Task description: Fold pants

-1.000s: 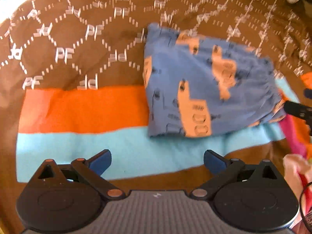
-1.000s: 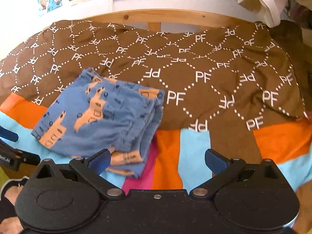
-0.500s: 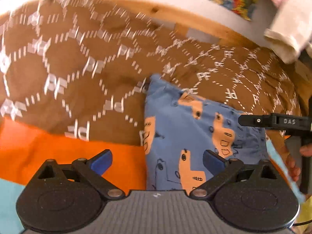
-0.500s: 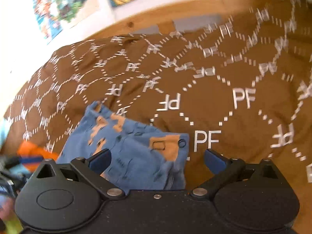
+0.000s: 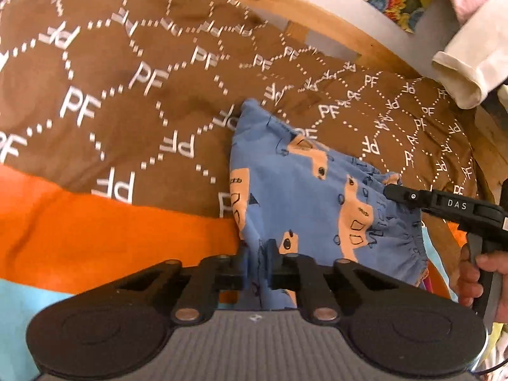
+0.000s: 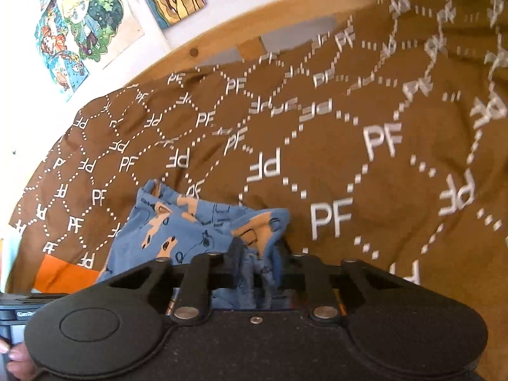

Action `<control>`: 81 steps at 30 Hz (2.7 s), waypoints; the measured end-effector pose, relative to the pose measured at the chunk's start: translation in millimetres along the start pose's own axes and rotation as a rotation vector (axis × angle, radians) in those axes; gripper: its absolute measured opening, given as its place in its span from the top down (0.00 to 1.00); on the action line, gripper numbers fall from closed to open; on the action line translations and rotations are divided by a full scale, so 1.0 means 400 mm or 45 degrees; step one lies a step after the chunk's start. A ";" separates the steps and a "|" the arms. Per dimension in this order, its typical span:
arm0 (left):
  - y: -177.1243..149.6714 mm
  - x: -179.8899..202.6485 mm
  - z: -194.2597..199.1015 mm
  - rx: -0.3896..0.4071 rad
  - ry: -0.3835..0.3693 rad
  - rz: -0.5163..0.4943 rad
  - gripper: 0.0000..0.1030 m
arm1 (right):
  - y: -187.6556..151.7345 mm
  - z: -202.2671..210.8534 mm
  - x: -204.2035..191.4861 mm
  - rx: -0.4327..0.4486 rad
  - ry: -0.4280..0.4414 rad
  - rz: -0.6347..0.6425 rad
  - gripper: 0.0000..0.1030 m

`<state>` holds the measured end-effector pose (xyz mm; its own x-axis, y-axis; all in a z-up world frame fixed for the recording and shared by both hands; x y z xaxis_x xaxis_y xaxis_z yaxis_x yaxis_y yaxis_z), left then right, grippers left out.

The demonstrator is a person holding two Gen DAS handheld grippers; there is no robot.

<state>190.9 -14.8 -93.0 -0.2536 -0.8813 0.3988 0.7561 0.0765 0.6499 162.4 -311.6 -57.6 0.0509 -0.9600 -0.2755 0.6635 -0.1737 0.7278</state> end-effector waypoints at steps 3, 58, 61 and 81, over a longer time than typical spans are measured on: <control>0.000 0.017 0.017 0.040 0.012 -0.037 0.94 | 0.005 0.020 -0.022 0.046 -0.029 0.077 0.87; 0.019 0.073 0.022 0.290 0.119 -0.188 0.95 | 0.123 0.076 -0.143 0.338 -0.214 0.547 0.85; 0.004 0.034 -0.023 0.204 0.170 -0.123 0.95 | 0.093 -0.015 -0.120 0.227 -0.277 0.575 0.85; 0.008 0.053 0.093 0.242 0.244 0.010 0.00 | 0.003 0.253 -0.165 0.456 -0.291 0.374 0.01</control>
<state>165.5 -15.9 -58.5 -0.1157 -0.9512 0.2860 0.6263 0.1536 0.7643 84.2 -270.6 25.1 0.0060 -0.9961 0.0880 0.3464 0.0846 0.9342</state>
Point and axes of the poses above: each gripper's, at about its wrist camera, not at the fingertips, and z roughly against the way its jaws point, x to its right, y to its top, the point moved 1 cm from there along -z, roughly the way its jaws point, and after that the axes turned 8 degrees about -y, right-handed, at the moved point
